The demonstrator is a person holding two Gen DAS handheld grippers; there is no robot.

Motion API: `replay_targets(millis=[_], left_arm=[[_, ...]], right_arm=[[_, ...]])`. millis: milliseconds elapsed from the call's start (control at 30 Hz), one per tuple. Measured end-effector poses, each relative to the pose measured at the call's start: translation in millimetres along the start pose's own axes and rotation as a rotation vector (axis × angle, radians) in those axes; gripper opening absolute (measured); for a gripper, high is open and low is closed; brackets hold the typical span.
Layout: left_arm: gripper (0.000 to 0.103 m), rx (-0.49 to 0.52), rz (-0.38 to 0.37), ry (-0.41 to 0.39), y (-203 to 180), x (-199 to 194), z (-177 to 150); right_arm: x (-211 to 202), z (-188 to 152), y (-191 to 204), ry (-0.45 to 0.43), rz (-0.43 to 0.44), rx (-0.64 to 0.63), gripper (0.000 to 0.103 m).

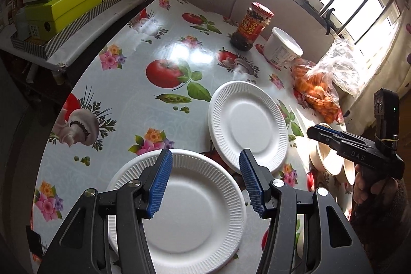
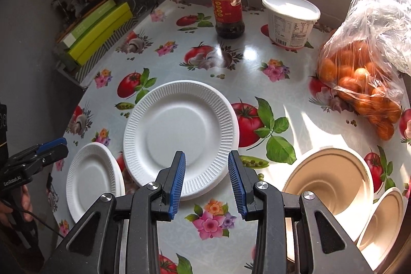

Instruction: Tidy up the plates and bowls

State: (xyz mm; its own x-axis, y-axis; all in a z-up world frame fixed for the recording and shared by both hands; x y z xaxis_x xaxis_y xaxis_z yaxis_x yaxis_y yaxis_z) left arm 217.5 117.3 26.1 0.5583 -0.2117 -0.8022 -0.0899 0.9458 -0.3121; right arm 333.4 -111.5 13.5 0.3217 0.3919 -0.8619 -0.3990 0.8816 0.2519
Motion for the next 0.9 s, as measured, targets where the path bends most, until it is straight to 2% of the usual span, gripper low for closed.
replay_targets(millis=[167, 233, 333, 633, 900], left_arm=[[0.055, 0.009, 0.01, 0.03, -6.2, 25.0, 14.8], [0.05, 0.02, 0.026, 0.043, -9.3, 33.9, 18.6], [0.049, 0.043, 0.047, 0.052, -15.5, 44.6, 22.7], [0.049, 0.017, 0.063, 0.101, -14.9, 75.5, 29.4], [0.049, 0.011, 0.061, 0.126, -14.8, 87.8, 30.5]], right_arm=[[19.1, 8.8, -18.0, 0.031, -0.038, 0.012, 0.034], [25.3, 12.1, -21.9, 0.036, -0.045, 0.012, 0.034], [34.8, 16.3, -25.2, 0.051, -0.031, 0.015, 0.034], [54.9, 20.3, -32.1, 0.084, -0.021, 0.018, 0.034], [64.6, 22.2, -38.9, 0.096, 0.009, 0.047, 0.028]])
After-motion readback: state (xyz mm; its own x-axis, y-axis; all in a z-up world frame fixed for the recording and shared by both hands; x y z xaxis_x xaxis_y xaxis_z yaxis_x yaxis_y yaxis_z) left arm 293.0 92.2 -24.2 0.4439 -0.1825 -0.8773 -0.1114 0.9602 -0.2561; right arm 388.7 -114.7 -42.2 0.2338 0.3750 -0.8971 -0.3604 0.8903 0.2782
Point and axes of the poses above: each gripper's, at about its wrist camera, not at the fingertips, and x roughly the way its jaws point, y to its left, z to its top, the point moved 2 cm from there along x, roughly the way its jaws point, and after that the axes turned 6 degrees about x, right-handed, at the moved point
